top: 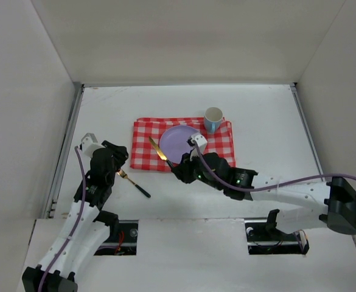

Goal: Set the dinner table for one person

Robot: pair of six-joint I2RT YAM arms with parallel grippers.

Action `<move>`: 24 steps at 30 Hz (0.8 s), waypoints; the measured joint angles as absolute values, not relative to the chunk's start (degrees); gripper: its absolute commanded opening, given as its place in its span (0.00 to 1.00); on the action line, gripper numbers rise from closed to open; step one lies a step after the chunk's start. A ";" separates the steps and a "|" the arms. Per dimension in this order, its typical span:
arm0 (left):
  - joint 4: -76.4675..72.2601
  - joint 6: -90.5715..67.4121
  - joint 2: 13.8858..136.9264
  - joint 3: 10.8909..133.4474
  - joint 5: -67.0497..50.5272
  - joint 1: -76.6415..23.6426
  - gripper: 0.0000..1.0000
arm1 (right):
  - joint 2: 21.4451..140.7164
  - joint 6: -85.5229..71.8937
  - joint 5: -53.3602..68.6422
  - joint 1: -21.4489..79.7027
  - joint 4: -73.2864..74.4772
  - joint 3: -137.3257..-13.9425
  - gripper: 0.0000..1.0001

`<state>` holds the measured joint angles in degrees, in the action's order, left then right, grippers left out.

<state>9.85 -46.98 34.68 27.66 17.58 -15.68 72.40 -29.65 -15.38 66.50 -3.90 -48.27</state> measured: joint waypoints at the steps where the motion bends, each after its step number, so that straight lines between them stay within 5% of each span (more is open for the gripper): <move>1: 9.74 -47.00 34.65 27.66 17.58 -15.70 0.33 | 72.01 -29.85 -15.35 66.50 -4.12 -48.27 0.07; 7: 9.10 -47.03 35.77 27.62 17.65 -17.76 0.31 | 65.21 -31.55 -19.97 62.59 -4.64 -44.23 0.07; 15: 6.37 -47.48 42.44 25.06 18.35 -25.21 0.30 | 47.92 -39.46 -29.43 44.03 -0.75 -31.20 0.07; 24: 2.66 -47.90 45.67 24.29 19.35 -28.82 0.30 | 56.14 -42.46 -25.47 34.09 4.45 -27.49 0.06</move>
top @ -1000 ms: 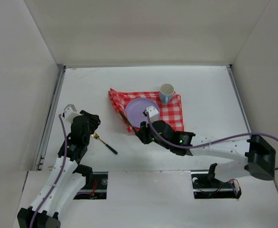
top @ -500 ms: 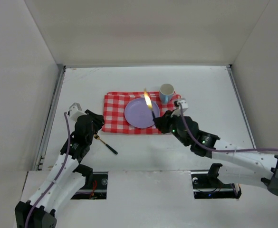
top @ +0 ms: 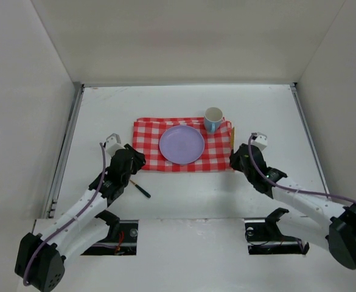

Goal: Set the dinner table for one person

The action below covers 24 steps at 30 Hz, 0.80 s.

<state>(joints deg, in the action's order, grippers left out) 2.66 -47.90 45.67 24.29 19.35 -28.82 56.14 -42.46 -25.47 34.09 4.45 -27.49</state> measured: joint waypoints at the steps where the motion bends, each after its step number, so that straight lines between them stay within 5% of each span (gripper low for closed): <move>1: 2.31 -47.92 45.67 24.18 19.44 -28.88 0.30 | 57.30 -42.37 -24.91 34.09 4.49 -27.49 0.06; 24: 1.41 -48.45 48.05 22.09 20.05 -28.84 0.28 | 80.55 -34.26 -21.37 36.10 2.92 -37.74 0.07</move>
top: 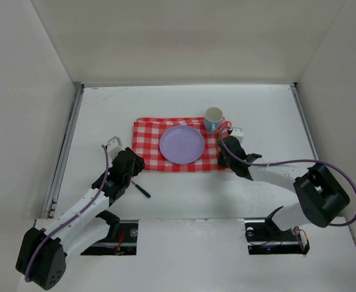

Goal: Set the dinner table for one person

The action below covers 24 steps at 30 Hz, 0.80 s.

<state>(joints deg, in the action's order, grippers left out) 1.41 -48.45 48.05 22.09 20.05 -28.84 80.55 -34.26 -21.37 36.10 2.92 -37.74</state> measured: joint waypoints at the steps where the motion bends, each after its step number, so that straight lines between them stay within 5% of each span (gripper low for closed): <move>1: 1.72 -48.42 48.03 22.09 20.23 -28.84 0.28 | 81.65 -34.20 -21.34 36.10 2.85 -38.11 0.08; 5: 4.78 -47.88 48.05 22.11 21.50 -28.82 0.28 | 83.72 -34.04 -21.39 36.10 2.59 -38.54 0.15; 15: 23.24 -48.21 47.35 25.76 24.97 -30.30 0.37 | 79.75 -33.82 -22.74 36.07 3.25 -38.41 0.66; 24: 35.48 -59.27 51.03 29.43 25.61 -37.80 0.39 | 68.25 -31.62 -26.09 36.95 3.44 -38.44 0.71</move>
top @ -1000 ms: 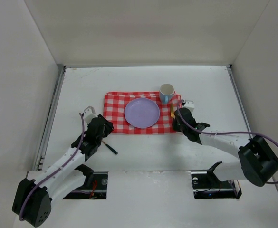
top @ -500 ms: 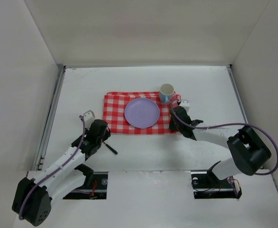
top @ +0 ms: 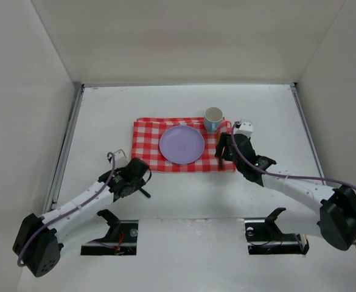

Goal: Set the dinner table for one person

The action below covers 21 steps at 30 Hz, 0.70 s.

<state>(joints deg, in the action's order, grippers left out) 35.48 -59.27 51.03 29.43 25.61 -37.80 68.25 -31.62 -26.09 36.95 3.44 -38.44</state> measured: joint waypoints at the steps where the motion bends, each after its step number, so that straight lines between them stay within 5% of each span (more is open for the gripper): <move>1: 35.70 -61.04 52.40 29.63 25.61 -38.94 0.39 | 68.31 -31.18 -26.37 37.52 3.46 -38.44 0.71; 13: 35.59 -75.37 67.26 31.27 28.10 -47.53 0.34 | 69.60 -29.30 -27.22 42.35 1.45 -37.28 0.71; 21: 36.16 -77.60 72.14 33.36 30.20 -49.63 0.10 | 66.00 -29.34 -27.22 42.76 0.73 -35.62 0.72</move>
<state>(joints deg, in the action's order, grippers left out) 36.16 -77.60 72.14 33.36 30.20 -49.63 66.00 -29.34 -27.22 42.76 0.73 -35.62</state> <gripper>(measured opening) 0.160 0.717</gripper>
